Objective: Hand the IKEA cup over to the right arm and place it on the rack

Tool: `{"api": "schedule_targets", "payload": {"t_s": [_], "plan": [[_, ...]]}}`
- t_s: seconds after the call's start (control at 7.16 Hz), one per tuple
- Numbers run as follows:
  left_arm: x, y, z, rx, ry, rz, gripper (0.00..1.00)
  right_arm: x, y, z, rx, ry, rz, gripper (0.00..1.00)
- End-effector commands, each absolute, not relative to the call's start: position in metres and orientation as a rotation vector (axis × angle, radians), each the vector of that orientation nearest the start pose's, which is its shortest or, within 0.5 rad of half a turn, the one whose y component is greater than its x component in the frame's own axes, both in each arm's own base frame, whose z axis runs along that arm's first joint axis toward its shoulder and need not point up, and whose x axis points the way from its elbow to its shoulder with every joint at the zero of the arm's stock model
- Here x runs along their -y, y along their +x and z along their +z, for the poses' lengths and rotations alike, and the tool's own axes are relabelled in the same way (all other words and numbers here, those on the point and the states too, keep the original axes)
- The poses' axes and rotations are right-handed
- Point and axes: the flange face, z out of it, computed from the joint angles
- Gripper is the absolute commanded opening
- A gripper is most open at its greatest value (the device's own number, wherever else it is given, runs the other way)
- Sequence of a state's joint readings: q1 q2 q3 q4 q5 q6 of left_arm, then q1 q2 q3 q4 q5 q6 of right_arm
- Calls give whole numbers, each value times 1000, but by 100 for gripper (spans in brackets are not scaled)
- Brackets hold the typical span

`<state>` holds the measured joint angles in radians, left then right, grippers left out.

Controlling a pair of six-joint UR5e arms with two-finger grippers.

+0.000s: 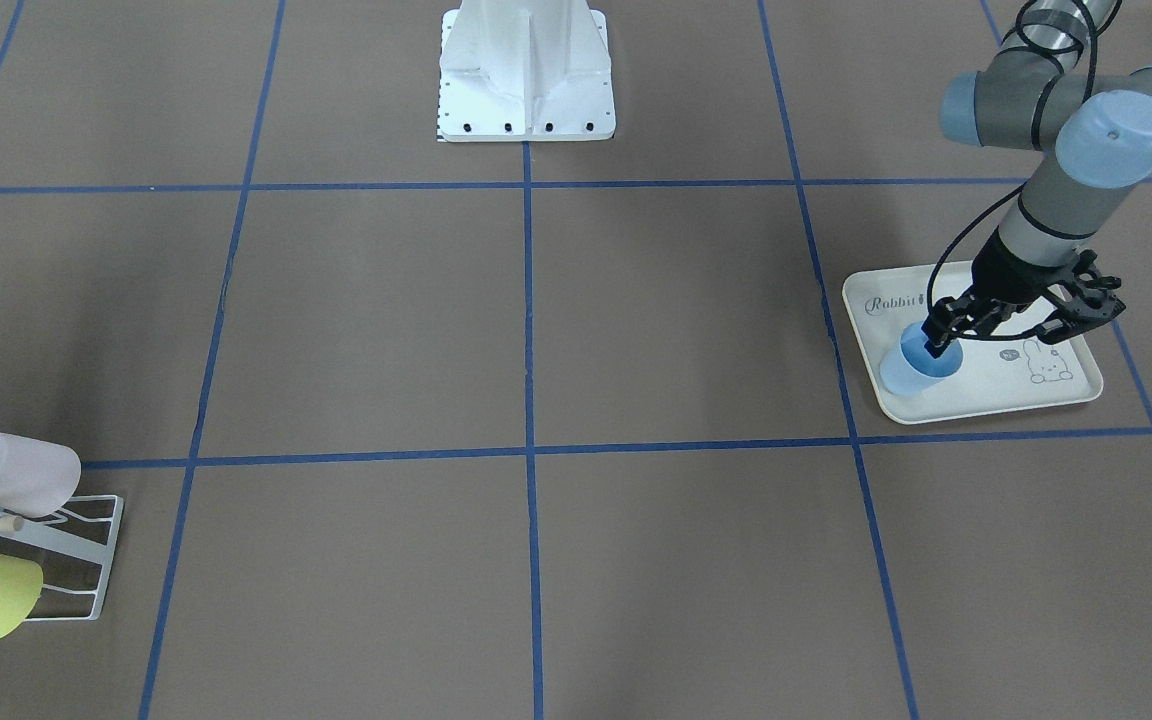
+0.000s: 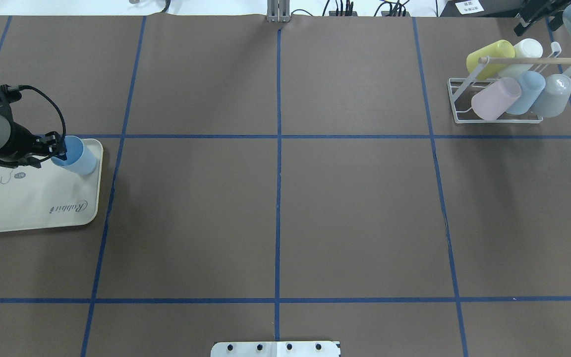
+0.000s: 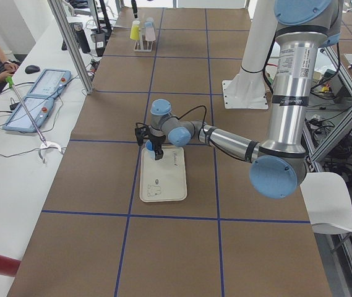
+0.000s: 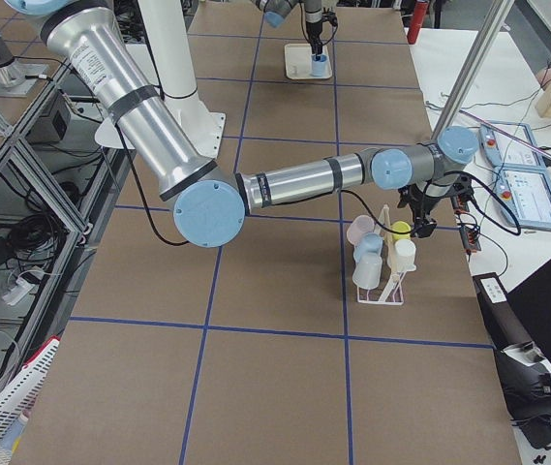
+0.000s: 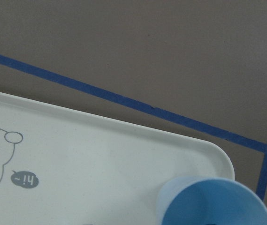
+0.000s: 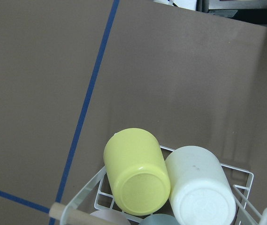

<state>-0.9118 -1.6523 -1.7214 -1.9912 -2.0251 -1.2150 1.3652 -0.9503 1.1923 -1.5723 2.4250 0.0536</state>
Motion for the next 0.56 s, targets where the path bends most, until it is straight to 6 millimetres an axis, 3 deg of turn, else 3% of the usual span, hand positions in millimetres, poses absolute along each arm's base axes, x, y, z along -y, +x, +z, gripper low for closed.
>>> {"api": "schedule_targets", "payload": {"t_s": [0.0, 0.14, 0.28, 0.42], "plan": [[489, 269, 499, -802, 15, -370, 0, 734, -94, 444, 887, 134, -256, 99], [482, 268, 471, -871, -11, -333, 0, 726, -94, 421, 907, 166, -258, 99], [481, 241, 434, -894, -18, -355, 0, 708, -93, 388, 940, 172, -165, 99], [476, 224, 377, -923, 18, -361, 0, 686, -114, 342, 986, 161, -94, 99]]}}
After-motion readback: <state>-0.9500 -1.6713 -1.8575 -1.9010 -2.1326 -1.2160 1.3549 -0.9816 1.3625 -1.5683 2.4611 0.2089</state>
